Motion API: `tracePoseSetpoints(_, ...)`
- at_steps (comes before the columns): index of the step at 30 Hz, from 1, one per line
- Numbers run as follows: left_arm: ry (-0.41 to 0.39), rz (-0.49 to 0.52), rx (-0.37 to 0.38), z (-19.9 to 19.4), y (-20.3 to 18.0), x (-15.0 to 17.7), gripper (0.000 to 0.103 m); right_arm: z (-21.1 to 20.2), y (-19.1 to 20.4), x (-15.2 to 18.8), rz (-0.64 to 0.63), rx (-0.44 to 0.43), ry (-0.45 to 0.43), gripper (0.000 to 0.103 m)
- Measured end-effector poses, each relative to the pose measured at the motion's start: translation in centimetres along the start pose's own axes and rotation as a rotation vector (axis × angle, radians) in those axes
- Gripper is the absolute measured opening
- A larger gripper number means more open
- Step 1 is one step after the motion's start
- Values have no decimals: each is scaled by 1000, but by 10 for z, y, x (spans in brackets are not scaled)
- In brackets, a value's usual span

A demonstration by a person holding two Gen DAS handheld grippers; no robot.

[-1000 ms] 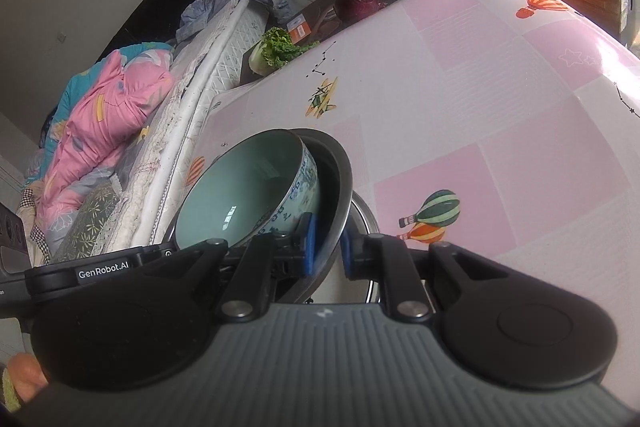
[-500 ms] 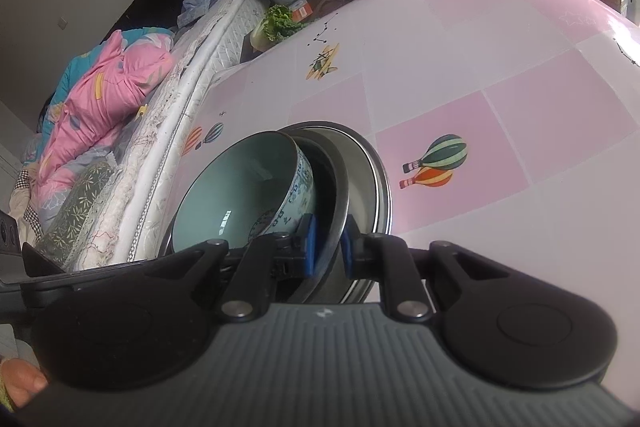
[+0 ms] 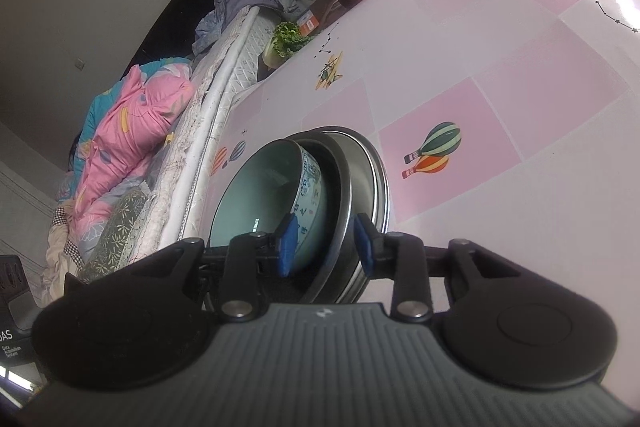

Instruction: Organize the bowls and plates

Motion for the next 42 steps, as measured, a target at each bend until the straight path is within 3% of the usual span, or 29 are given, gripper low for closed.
tracePoseSetpoints(2, -4, 7, -16, -4, 0, 0, 77, -8, 0, 2, -13, 6, -11, 47)
tracePoseSetpoints(6, -15, 19, -27, -12, -2, 0, 81, -25, 1, 7, -28, -16, -21, 50)
tracePoseSetpoints(11, -29, 36, -30, -18, -7, 1, 87, -48, 7, 14, -126, 40, -62, 55)
tracePoseSetpoints(14, -27, 47, -42, -19, -7, 2, 87, -62, 12, 18, -175, 67, -88, 63)
tracePoseSetpoints(18, -29, 59, -61, -20, -7, 4, 88, -78, 18, 19, -260, 157, -146, 81)
tracePoseSetpoints(23, -59, 70, -62, -27, -5, 7, 96, -97, 23, 17, -349, 297, -241, 87)
tracePoseSetpoints(26, -83, 61, -44, -34, -5, 12, 101, -106, 27, 19, -388, 362, -296, 102)
tracePoseSetpoints(29, -65, 30, -27, -36, -1, 19, 103, -110, 29, 22, -431, 438, -333, 102)
tracePoseSetpoints(32, -53, 3, -45, -35, 9, 25, 103, -109, 23, 28, -448, 567, -350, 102)
tracePoseSetpoints(42, -43, 6, -176, -42, 28, 42, 103, -110, 29, 45, -492, 656, -349, 102)
Point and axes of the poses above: each gripper's, at about its wrist camera, not at the fingertips, and z roughly the way its jaws point, y to its left, x to its underside, the point moved 10 cm from there along z, roughly the way its jaws point, and after that the axes turned 6 degrees about x, right-handed, at the moved point
